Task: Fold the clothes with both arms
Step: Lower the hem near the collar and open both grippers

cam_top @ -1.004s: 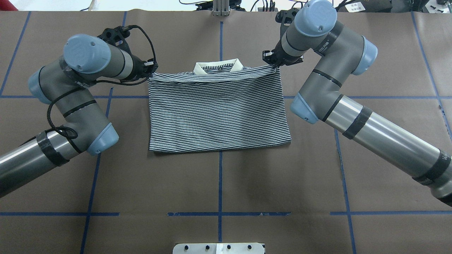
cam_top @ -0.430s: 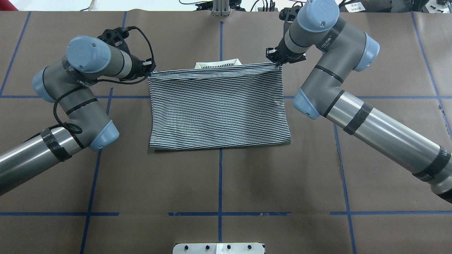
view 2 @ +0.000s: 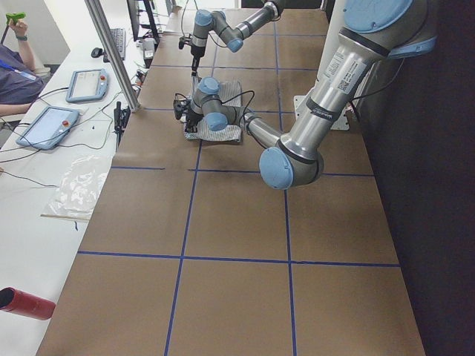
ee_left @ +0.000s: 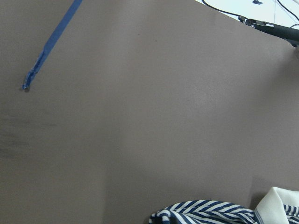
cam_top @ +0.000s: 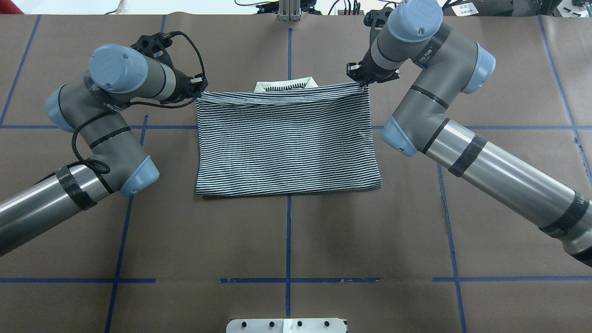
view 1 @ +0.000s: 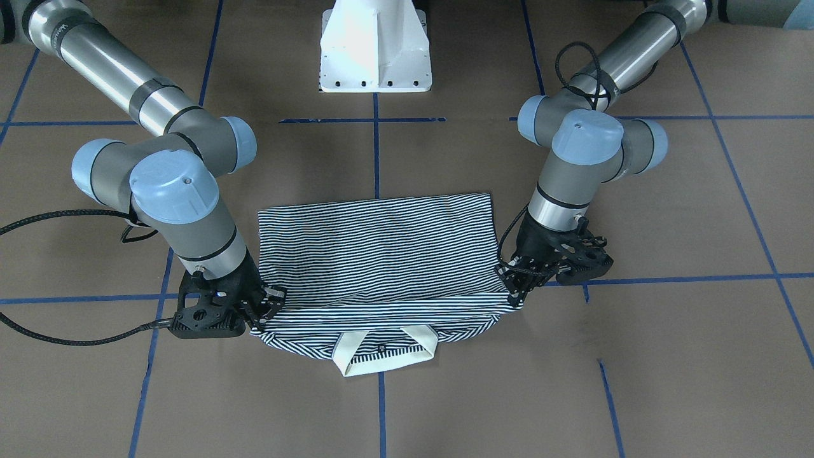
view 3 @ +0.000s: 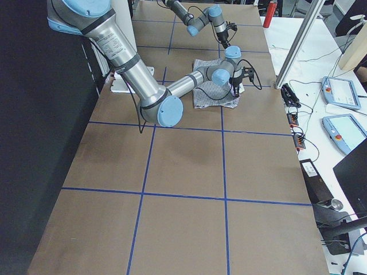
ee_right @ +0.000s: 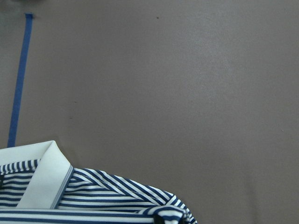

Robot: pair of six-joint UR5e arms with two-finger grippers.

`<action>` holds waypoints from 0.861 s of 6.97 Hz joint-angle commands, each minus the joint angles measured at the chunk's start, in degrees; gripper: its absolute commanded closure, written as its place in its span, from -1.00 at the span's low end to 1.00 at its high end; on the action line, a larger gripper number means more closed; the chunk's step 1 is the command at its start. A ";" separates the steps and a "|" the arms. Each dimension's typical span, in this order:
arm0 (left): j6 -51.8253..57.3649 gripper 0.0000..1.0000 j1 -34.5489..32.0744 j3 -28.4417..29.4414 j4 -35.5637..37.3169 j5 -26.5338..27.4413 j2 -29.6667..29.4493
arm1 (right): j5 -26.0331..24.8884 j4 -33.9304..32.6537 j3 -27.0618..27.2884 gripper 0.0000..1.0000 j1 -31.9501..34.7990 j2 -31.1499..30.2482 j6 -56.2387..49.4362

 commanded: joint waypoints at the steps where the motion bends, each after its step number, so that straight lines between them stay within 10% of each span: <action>1: 0.83 -1.00 -0.26 -0.05 0.22 -3.36 -0.45 | 1.34 1.72 0.02 -1.00 0.35 -0.60 -1.98; 3: 1.62 -1.00 -2.54 -0.74 0.57 -8.83 -0.45 | 7.74 1.30 4.82 -1.00 1.06 -4.17 -1.83; 6: 1.45 -1.00 -2.55 -4.53 1.18 -9.89 -0.45 | 4.54 1.12 18.64 -1.00 -6.03 -18.06 4.93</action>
